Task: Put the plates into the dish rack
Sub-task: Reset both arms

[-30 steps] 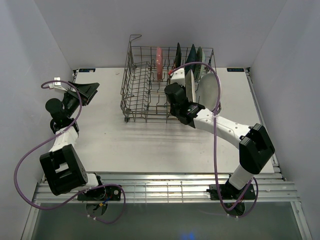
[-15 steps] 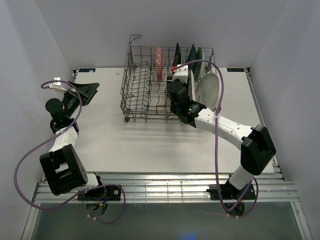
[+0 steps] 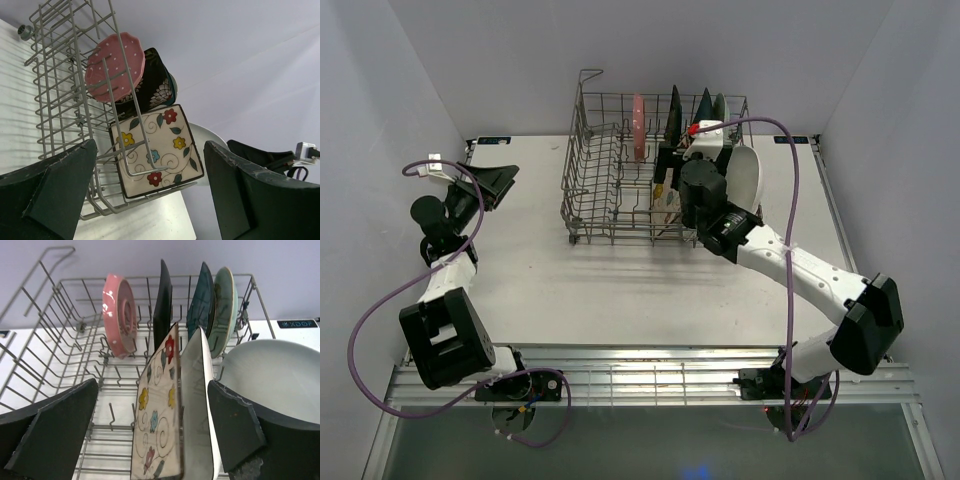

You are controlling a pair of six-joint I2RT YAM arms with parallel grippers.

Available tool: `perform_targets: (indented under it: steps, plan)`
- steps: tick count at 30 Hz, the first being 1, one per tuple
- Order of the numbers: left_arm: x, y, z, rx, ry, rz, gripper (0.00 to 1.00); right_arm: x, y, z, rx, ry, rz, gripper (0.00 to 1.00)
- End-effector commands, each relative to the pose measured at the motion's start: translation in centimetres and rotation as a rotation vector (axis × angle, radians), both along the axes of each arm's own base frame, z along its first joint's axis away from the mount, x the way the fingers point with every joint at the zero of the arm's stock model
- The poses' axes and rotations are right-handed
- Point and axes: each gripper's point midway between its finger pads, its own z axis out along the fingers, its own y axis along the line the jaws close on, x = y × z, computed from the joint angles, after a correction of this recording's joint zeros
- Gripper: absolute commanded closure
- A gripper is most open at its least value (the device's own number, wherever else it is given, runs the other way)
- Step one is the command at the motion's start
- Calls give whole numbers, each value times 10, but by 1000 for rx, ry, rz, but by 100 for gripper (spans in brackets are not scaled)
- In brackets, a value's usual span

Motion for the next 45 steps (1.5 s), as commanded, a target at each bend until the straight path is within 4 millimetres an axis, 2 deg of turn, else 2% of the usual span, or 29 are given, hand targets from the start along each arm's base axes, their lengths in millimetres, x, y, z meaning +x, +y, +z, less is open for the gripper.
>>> perform_targets:
  steps: [1, 2, 6, 8, 9, 11, 12, 14, 24, 26, 31, 35, 45]
  plan:
    - [-1, 0, 20, 48, -66, 1, 2, -12, -3, 29, 64, -68, 50, 7]
    - [-1, 1, 20, 51, -69, 4, 2, -15, -4, 30, 60, -69, 64, 10]
    - [-7, 0, 27, 73, -100, 20, 2, -32, -13, 37, 71, -82, 116, 10]
    - [-10, -1, 33, 93, -126, 36, 2, -41, -12, 29, 62, -75, 164, 10]
    - [-11, 0, 35, 101, -137, 44, 2, -50, -17, 38, 84, -99, 187, 10]
    - [-14, -1, 39, 119, -155, 51, 2, -61, -17, 30, 79, -99, 243, 10]
    - [-16, -1, 42, 129, -169, 54, 2, -70, -24, 42, 109, -132, 257, 10]
    - [-17, 0, 45, 145, -185, 73, 2, -83, -32, 43, 120, -147, 284, 10]
    - [-32, -1, 55, 240, -272, 132, 2, -127, -78, 27, 182, -188, 290, 10]
    - [-32, -2, 56, 245, -275, 123, 2, -137, -88, 30, 204, -208, 294, 10]
    - [-40, -4, 51, 310, -298, 136, 2, -147, -105, 7, 224, -188, 262, 10]
    - [-49, -6, 41, 389, -311, 144, 2, -157, -119, -1, 260, -200, 252, 10]
    - [-60, -5, 27, 520, -357, 190, 2, -163, -120, -30, 280, -156, 262, 10]
